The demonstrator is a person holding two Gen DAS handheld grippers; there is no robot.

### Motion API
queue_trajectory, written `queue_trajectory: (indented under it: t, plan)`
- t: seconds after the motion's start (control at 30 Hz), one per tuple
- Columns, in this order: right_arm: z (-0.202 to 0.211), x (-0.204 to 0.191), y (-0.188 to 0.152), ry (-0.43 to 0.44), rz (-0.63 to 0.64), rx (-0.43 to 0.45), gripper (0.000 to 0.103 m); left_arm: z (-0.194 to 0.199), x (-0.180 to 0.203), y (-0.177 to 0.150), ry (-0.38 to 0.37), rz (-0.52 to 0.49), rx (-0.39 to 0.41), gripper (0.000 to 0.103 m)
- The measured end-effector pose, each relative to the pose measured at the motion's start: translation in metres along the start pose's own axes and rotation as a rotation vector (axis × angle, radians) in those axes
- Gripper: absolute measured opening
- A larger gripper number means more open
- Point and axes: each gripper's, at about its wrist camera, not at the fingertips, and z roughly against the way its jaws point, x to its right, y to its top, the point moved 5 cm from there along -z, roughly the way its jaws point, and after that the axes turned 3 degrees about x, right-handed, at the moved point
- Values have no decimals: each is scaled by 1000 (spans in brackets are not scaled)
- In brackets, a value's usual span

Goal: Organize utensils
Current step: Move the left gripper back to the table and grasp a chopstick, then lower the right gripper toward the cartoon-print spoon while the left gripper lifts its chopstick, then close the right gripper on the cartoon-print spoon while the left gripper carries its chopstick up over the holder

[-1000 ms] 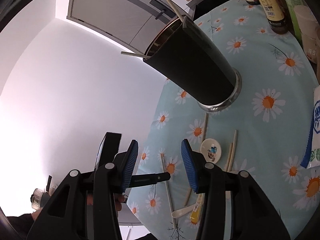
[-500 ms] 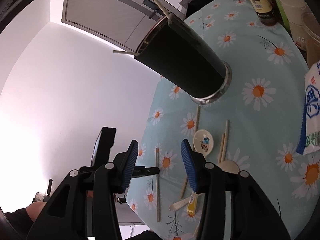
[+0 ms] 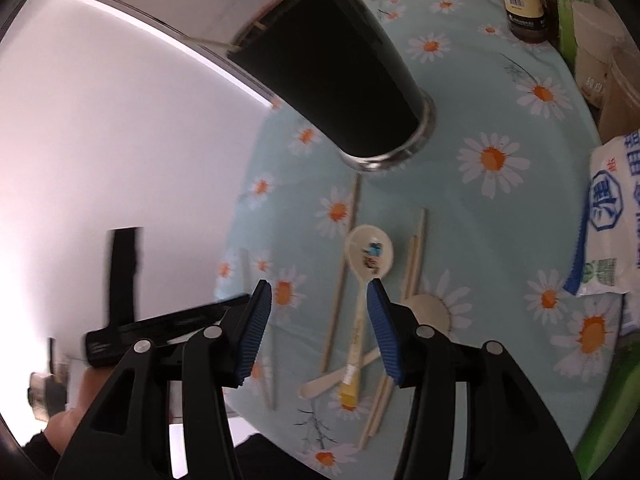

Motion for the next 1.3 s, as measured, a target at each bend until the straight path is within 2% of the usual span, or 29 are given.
queue_trajectory:
  t: [0.17, 0.23, 0.3, 0.43, 0.53, 0.63, 0.73, 0.93, 1.0, 1.3]
  plan:
    - [-15, -7, 11, -134, 42, -33, 50, 21, -7, 6, -110, -45, 89, 3]
    - [-23, -6, 17, -179, 65, -42, 43, 30, -8, 8, -145, -74, 130, 3]
    - [-32, -4, 21, -223, 98, -60, 42, 40, -11, 11, -188, -94, 169, 3]
    - [-54, 6, 28, -220, 175, -117, 38, 53, -11, 15, -267, -127, 220, 3]
    - [-62, 9, 28, -258, 261, -114, 38, 63, -9, 18, -310, -171, 272, 3]
    - [-69, 7, 25, -269, 316, -126, 38, 66, -9, 20, -371, -188, 271, 3]
    - [-78, 3, 24, -281, 367, -129, 33, 68, -9, 20, -390, -229, 287, 3]
    - [-102, 4, 18, -326, 439, -218, 25, 65, -8, 22, -427, -290, 283, 3]
    - [-105, 1, 15, -326, 464, -233, 16, 65, -9, 23, -439, -305, 281, 3]
    - [-106, -12, 9, -293, 499, -231, 6, 65, -8, 32, -453, -323, 292, 3]
